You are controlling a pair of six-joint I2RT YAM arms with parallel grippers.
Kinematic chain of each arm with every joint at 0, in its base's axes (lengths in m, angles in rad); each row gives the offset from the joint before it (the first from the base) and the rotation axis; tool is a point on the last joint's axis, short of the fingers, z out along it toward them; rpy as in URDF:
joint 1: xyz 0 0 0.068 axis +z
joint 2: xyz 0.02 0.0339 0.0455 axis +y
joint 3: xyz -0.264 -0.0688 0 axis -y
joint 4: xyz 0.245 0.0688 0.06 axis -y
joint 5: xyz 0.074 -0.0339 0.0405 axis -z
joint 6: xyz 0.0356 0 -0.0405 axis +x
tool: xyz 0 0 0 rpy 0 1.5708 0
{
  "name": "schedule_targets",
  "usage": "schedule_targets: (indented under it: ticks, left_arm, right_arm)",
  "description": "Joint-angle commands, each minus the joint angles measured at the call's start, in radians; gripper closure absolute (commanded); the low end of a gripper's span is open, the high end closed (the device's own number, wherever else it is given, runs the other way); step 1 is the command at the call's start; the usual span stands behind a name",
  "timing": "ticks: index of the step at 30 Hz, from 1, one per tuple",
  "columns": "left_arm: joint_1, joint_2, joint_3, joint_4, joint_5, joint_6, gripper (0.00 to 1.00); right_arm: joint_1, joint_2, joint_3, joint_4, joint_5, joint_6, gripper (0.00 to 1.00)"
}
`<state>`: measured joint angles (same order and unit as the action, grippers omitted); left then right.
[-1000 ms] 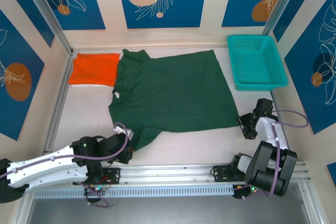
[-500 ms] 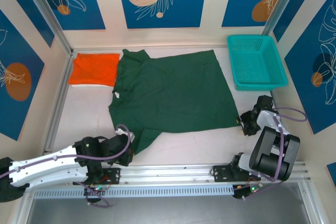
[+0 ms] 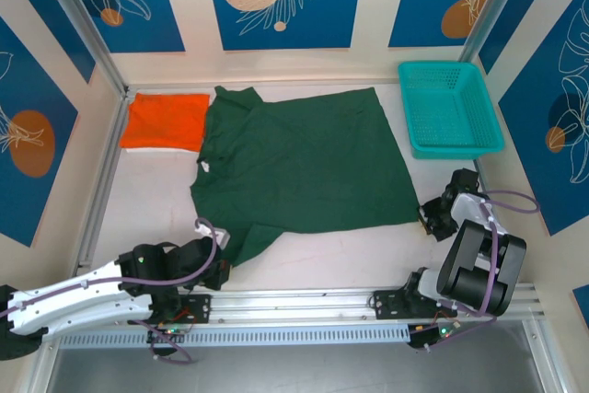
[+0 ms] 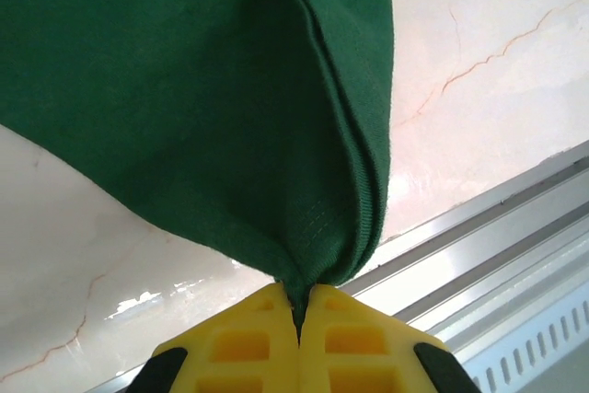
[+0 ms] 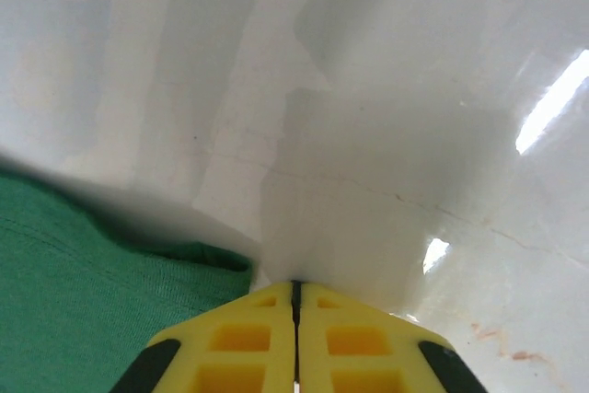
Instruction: Fold and stack the t-shirts
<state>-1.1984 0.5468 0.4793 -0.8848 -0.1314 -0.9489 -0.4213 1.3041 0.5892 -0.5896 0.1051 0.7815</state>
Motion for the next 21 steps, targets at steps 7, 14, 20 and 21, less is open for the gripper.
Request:
schedule_targets:
  ticks: [7,14,20,21]
  left_arm:
    - [-0.009,-0.033,-0.005,-0.042,-0.045,-0.030,1.00]
    - [-0.009,-0.028,-0.004,-0.037,-0.046,-0.026,1.00]
    - [-0.009,-0.022,0.001,-0.039,-0.050,-0.024,1.00]
    - [-0.009,-0.024,0.001,-0.041,-0.052,-0.027,1.00]
  right_arm:
    - [0.006,-0.080,0.005,0.042,-0.079,-0.005,0.74]
    - [0.005,-0.102,0.035,0.025,-0.051,-0.005,0.63]
    - [0.004,0.008,0.056,0.039,-0.041,0.004,0.65]
    - [0.003,0.021,0.054,0.053,-0.047,0.004,0.65]
